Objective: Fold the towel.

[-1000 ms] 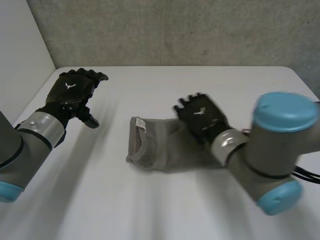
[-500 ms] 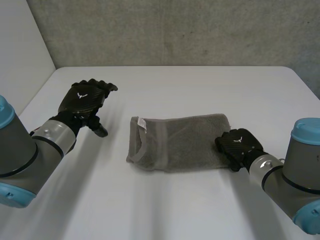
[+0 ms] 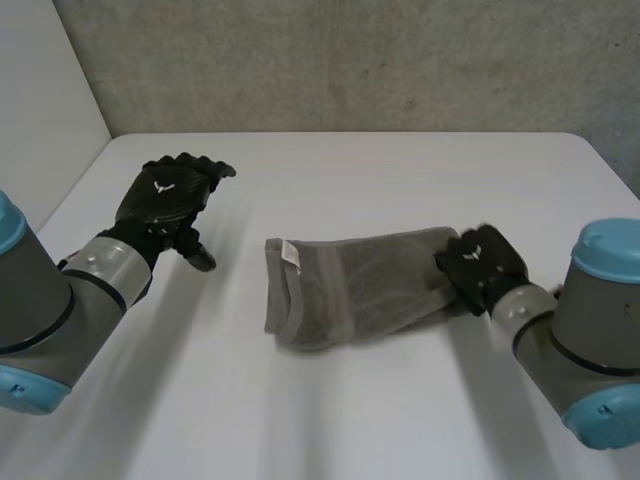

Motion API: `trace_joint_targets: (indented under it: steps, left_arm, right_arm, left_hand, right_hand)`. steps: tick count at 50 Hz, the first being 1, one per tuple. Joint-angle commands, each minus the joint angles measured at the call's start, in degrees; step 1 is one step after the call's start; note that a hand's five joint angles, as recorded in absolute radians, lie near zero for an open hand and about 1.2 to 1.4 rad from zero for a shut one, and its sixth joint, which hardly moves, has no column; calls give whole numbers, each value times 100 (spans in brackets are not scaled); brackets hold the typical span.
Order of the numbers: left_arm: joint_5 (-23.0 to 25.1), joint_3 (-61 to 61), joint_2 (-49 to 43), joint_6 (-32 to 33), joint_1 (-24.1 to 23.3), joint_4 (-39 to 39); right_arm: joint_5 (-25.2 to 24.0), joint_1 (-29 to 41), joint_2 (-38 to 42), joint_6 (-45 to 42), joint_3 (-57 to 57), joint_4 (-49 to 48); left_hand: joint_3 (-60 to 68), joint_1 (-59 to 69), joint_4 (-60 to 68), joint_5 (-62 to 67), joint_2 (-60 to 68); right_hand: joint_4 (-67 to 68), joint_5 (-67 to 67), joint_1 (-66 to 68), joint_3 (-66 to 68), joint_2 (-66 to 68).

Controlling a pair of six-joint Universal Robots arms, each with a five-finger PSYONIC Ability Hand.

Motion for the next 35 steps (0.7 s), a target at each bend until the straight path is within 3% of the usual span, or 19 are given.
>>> trace_joint_targets:
  steps: [1,3,8,11,18,19,20,21,23,25,30,35]
  left_arm:
    - [-39,158,115,-90,9,9]
    - [-196,228,308,-334,44,17]
    - [-390,316,432,-914,80,9]
    - [-408,325,493,-1108,88,9]
    - [-399,290,502,-1136,44,9]
    - [-399,299,493,-1136,27,9]
    - [-399,299,493,-1136,27,9]
    - [-399,316,459,-1136,18,9]
    - [-399,334,441,-1127,9,9]
    - [-399,360,406,-1127,-8,17]
    - [-434,527,195,-1171,-113,35]
    - [-478,589,11,-1180,-429,0]
  right_arm:
    - [49,1558,-26,-818,-958,-145]
    - [-64,2162,411,-1010,-1378,-259]
    - [-537,2787,1045,-1309,-1670,-110]
    - [-890,2920,1353,-1397,-1697,30]
    - [-952,2894,1319,-1046,-1706,-4]
    - [-892,2886,1180,-811,-1653,-13]
    - [-891,2885,1179,-809,-1653,-13]
    - [-813,2816,987,-530,-1583,-13]
    - [-689,2666,809,-211,-1477,4]
    - [-488,2333,451,410,-1223,22]
    - [-373,1964,-120,1271,-837,5]
    - [-329,1463,-333,2177,-634,92]
  left_hand:
    - [-402,-437,-454,-1310,-423]
    - [-737,-772,-789,-1645,-758]
    - [-856,-891,-908,-1764,-877]
    - [-890,-925,-942,-1798,-910]
    - [-890,-925,-942,-1798,-910]
    - [-890,-925,-942,-1798,-910]
    - [-890,-925,-942,-1798,-910]
    - [-873,-908,-925,-1781,-894]
    - [-873,-908,-925,-1781,-894]
    - [-856,-892,-908,-1764,-877]
    - [-806,-841,-858,-1714,-827]
    - [-789,-824,-841,-1697,-810]
  right_hand:
    - [312,392,535,337,674]
    - [312,392,535,337,674]
    - [312,392,535,337,674]
    - [312,392,535,337,674]
    - [116,197,339,141,478]
    - [-2116,-2035,-1893,-2090,-1754]
    - [-2138,-2057,-1915,-2112,-1776]
    - [-3371,-3290,-3148,-3345,-3009]
    - [-3787,-3706,-3564,-3761,-3425]
    - [-5208,-5127,-4985,-5182,-4846]
    - [-6442,-6361,-6219,-6416,-6080]
    - [-6688,-6608,-6465,-6663,-6326]
